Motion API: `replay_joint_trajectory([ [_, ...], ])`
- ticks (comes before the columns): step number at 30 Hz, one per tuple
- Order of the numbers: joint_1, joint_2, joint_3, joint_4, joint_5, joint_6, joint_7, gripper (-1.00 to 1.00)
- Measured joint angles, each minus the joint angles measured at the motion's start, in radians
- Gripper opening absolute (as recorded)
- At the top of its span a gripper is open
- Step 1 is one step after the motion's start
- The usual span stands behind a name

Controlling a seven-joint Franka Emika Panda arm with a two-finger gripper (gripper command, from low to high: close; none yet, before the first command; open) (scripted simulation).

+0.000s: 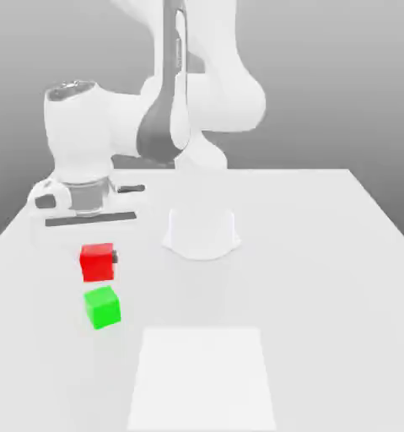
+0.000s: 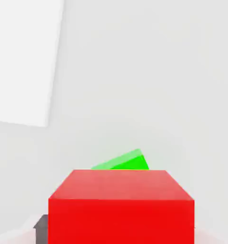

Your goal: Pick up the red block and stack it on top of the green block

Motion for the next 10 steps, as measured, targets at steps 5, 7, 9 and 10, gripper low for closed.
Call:
replay_joint_trajectory([
  [5, 0.049, 0.115, -0.025, 0.001, 0.092, 0.115, -0.063, -1.0],
  [7, 0.055, 0.163, -0.027, -0.001, 0.114, 0.166, -0.078, -1.0],
  [9, 0.055, 0.183, -0.028, -0.001, 0.117, 0.188, -0.08, 1.0],
  [10, 0.055, 0.183, -0.028, -0.001, 0.117, 0.188, -0.08, 1.0],
])
